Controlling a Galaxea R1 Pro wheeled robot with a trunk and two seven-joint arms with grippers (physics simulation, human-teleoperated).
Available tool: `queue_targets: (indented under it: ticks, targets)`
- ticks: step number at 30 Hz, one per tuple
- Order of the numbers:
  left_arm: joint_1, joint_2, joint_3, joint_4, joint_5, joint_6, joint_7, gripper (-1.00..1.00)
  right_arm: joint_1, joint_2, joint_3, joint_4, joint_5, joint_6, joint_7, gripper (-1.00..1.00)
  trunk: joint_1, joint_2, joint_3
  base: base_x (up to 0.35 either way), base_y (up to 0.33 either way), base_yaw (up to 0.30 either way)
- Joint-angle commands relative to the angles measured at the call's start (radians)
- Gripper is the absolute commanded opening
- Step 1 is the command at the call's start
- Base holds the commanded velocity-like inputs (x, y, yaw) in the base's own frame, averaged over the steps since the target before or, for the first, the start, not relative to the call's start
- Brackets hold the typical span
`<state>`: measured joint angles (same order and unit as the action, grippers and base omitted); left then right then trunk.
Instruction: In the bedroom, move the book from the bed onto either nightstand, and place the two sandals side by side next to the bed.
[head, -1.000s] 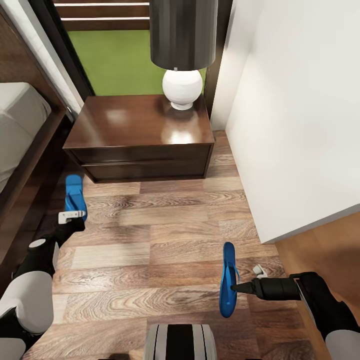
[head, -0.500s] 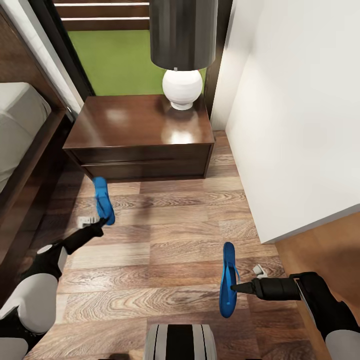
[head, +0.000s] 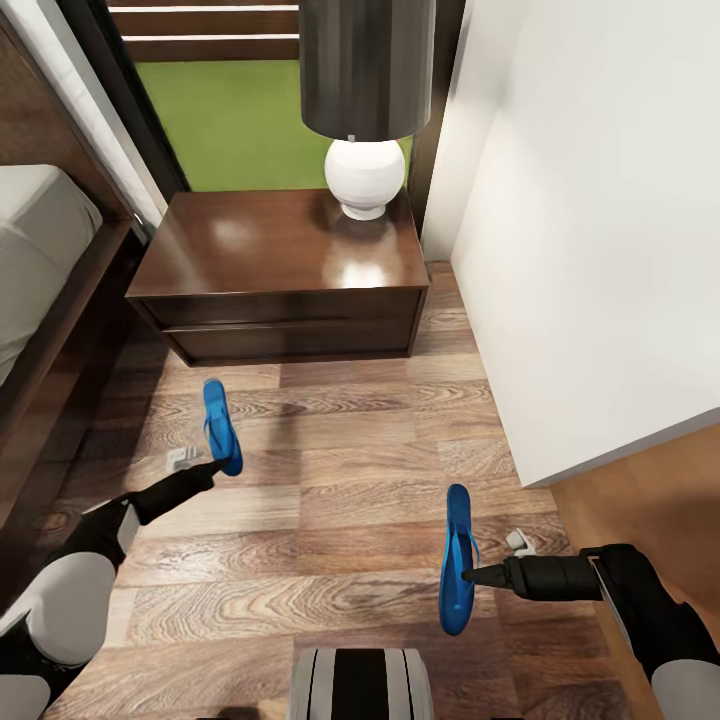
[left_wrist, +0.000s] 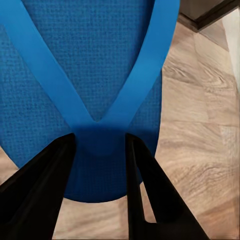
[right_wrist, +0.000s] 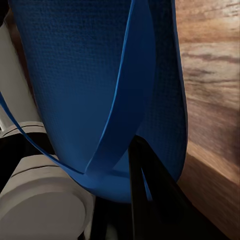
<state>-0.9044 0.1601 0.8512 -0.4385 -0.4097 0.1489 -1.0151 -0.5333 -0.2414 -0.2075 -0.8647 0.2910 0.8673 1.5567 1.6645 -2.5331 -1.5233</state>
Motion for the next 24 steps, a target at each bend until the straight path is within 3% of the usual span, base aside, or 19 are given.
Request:
queue_targets:
  ticks: [1,24]
  targets:
    - [0.0,-0.001,0.009,0.006,-0.005,0.01,-0.008,-1.0,-0.001,0.001,-0.003,-0.001,0.01,0.015,0.013,-1.0,0.0,0.0,-0.001,0.0,0.0,0.0]
    - [0.005,-0.005,0.005,0.02,-0.006,0.012,-0.03,-1.0,-0.001,-0.007,-0.004,-0.019,0.01,0.013,0.014,-1.0,0.0,0.0,-0.001,0.0,0.0,0.0]
